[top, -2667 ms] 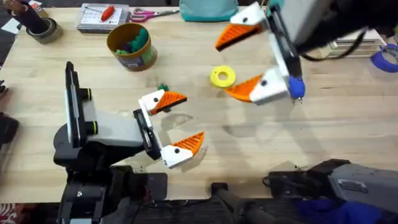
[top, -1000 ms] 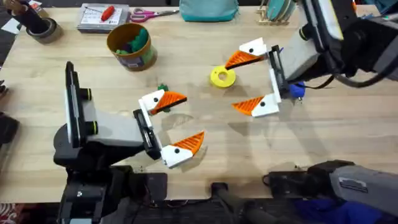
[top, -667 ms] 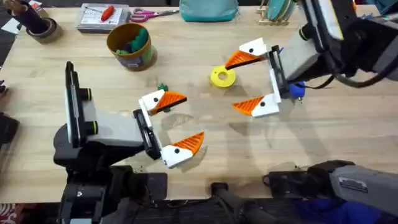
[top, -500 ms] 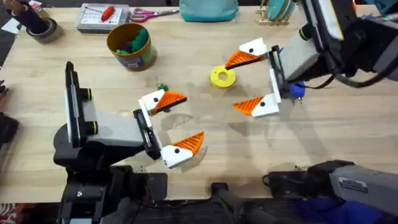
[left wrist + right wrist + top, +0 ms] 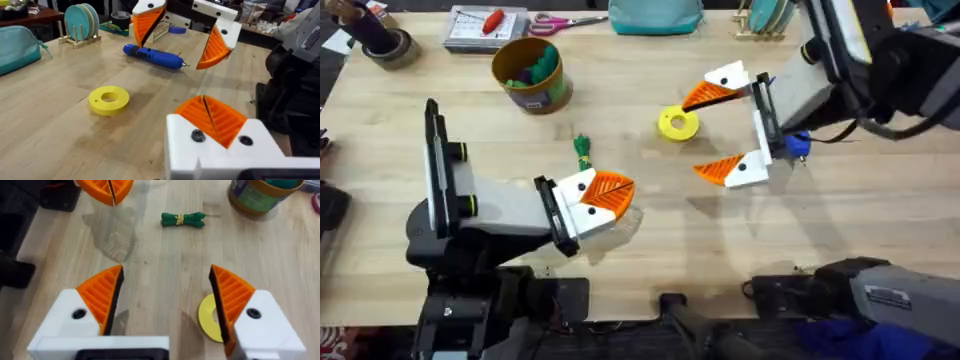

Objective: Pick up the gripper from the table and insert it into the empty holder that is missing its gripper. Then pick up a screw, insert it into the mounting hole, and use the screwdriver to tighten it. Finally, clean up the table by picking up the vegetable and placing it into the bucket.

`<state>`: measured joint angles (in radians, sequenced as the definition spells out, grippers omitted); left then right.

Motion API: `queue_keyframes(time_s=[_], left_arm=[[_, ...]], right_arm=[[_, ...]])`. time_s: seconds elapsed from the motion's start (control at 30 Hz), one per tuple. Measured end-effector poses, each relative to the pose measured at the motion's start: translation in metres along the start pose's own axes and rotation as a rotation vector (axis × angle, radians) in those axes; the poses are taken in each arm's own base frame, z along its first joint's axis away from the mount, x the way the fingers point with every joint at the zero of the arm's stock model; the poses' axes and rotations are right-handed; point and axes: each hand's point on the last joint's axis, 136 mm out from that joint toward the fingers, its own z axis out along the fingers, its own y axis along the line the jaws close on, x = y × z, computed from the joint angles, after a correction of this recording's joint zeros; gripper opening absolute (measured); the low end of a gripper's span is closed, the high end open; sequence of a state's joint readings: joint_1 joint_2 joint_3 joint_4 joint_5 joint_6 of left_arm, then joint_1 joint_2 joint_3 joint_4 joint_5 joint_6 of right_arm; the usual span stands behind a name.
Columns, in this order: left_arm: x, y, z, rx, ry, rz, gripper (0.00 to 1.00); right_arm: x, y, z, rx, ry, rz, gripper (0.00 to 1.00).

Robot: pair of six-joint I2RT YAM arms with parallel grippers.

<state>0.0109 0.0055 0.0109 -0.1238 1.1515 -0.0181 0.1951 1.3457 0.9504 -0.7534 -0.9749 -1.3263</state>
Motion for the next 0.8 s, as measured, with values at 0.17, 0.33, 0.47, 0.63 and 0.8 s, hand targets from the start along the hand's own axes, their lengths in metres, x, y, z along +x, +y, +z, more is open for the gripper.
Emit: queue_keyframes(time_s=[0.17, 0.33, 0.47, 0.63, 0.8], left_arm=[[0.0, 0.0, 0.0, 0.0, 0.0, 0.0, 0.011], [0.0, 0.0, 0.0, 0.0, 0.0, 0.0, 0.011], [0.0, 0.0, 0.0, 0.0, 0.0, 0.0, 0.011], [0.0, 0.0, 0.0, 0.0, 0.0, 0.0, 0.011], [0.0, 0.0, 0.0, 0.0, 0.0, 0.0, 0.011]], right_arm=[[-0.005, -0.015, 0.0, 0.048, -0.016, 0.044, 0.996], [-0.002, -0.04, -0.005, 0.144, 0.015, 0.322, 0.996], [0.003, -0.061, -0.019, 0.269, 0.1, 0.547, 0.996], [-0.002, -0.075, -0.044, 0.392, 0.19, 0.725, 0.996], [-0.009, -0.084, -0.079, 0.547, 0.291, 0.851, 0.996]])
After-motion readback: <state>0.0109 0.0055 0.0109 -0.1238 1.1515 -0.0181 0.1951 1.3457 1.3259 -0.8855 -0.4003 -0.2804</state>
